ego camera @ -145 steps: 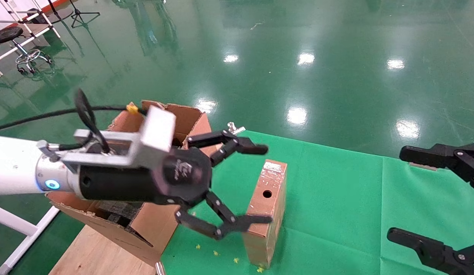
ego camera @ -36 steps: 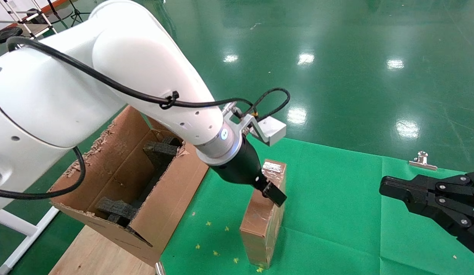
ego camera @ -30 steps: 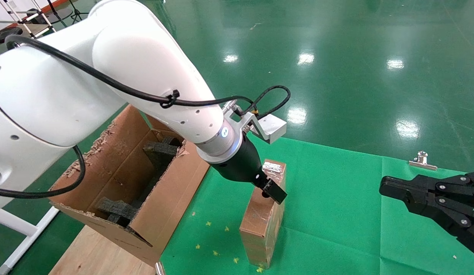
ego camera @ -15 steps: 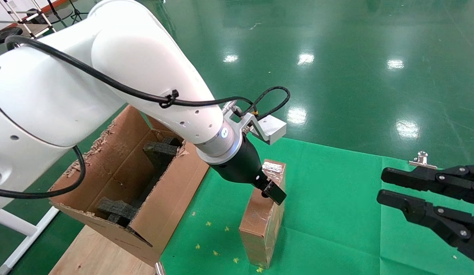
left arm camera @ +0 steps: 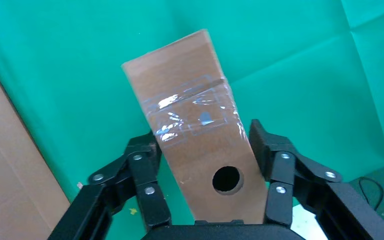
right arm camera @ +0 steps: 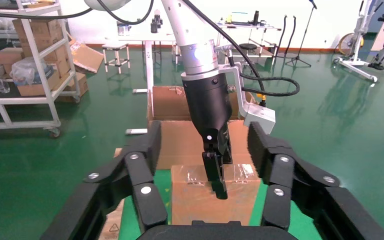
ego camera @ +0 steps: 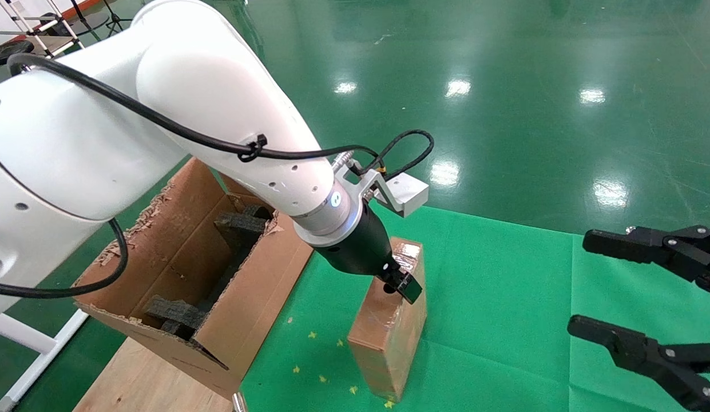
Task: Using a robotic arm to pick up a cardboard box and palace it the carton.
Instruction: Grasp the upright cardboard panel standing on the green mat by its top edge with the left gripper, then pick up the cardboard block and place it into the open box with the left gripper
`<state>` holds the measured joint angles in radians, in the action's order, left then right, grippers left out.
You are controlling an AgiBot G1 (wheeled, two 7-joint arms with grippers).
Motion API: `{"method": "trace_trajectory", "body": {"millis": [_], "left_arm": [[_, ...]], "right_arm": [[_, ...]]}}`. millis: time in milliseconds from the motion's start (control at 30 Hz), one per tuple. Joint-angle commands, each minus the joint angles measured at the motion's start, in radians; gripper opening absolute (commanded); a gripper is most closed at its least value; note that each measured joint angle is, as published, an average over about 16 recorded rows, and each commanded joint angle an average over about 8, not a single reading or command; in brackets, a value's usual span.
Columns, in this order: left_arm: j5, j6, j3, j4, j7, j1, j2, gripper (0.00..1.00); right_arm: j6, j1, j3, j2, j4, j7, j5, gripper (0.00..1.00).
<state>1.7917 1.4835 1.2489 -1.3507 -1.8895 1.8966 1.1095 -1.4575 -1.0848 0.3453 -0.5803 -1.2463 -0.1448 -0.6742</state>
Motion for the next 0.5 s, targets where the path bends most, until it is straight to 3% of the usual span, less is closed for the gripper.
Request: {"method": "trace_trajectory", "body": {"millis": [33,267,500], "left_arm": [[-0.003,0.003,0.000,0.003,-0.001,-0.001,0.003,0.00],[0.040,-0.063,-0.021,0.014,0.058,0.018,-0.055,0.00],[0.024,-0.187,-0.107,0.037,0.218,0.067,-0.234,0.00]], "right_arm": [[0.000,0.000,0.000,0.000,0.000,0.000,0.000,1.00],[0.000,0.000,0.000,0.000,0.000,0.000,0.000,1.00],[0.000,0.000,0.000,0.000,0.000,0.000,0.000,1.00]]}}
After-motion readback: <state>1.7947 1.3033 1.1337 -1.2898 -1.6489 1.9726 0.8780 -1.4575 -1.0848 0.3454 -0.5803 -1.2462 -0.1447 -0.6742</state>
